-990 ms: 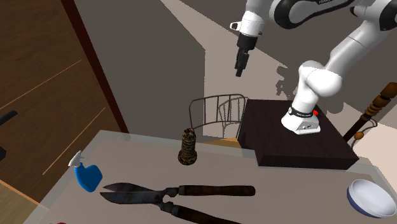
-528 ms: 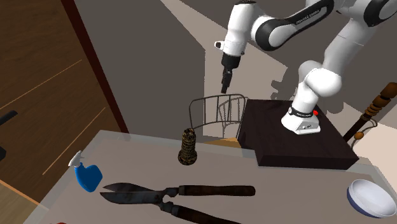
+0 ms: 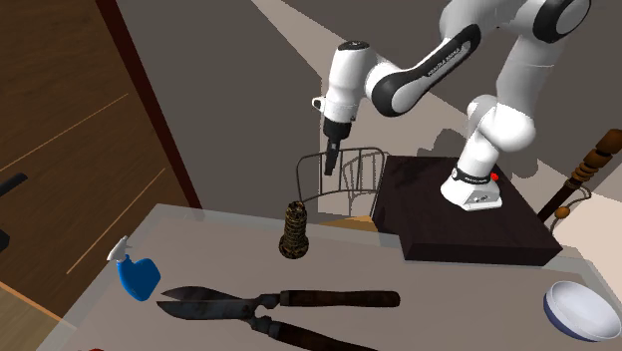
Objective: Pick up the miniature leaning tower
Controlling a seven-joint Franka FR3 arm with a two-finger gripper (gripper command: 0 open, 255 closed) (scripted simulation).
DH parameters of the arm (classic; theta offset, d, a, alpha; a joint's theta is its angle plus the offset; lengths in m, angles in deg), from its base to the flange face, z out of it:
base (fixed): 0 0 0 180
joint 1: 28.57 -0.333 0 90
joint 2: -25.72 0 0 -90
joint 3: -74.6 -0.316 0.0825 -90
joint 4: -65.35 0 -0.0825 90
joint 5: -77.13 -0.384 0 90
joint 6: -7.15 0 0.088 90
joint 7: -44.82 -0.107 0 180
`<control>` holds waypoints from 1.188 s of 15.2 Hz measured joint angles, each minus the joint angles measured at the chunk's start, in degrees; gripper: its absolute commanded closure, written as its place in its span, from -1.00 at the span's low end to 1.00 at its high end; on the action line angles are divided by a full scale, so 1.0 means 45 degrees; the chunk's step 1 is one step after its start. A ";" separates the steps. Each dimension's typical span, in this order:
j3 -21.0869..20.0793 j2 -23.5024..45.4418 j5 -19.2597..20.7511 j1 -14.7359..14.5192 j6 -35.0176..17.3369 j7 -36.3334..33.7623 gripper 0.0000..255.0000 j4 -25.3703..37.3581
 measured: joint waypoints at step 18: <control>0.0198 0.6271 0.2158 -0.1174 -0.1738 -0.2158 -1.00 0.3983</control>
